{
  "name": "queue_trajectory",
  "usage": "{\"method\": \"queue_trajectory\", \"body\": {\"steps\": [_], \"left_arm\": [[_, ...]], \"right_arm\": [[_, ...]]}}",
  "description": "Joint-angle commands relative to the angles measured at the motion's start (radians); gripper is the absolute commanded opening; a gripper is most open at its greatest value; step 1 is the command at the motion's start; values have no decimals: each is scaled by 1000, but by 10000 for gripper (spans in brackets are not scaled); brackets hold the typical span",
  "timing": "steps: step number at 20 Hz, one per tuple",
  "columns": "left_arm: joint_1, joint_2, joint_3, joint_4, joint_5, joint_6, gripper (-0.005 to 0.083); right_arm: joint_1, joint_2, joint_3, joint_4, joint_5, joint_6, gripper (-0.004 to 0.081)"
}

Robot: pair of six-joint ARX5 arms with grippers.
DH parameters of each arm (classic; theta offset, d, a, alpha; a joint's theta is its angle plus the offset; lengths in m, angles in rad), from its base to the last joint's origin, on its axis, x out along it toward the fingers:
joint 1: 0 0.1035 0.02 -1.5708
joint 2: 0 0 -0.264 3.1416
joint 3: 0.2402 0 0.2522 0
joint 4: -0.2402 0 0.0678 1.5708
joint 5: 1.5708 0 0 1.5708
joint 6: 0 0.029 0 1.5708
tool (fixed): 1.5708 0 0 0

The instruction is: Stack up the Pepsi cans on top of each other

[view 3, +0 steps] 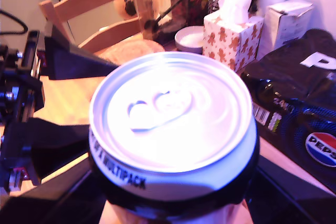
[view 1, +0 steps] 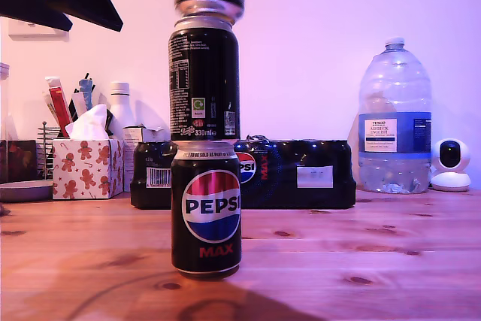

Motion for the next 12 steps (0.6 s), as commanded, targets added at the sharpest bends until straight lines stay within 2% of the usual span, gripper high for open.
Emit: {"method": "queue_trajectory", "body": {"steps": [1,6,12], "left_arm": [[2,-3,-3,8,1,-6,730],[2,-3,-3,8,1,-6,730],[2,-3,-3,8,1,-6,730]], "right_arm": [[11,-12,49,32,0,7,393],[10,11,49,-9,0,7,393],[20,22,49,14,0,8,393]]}}
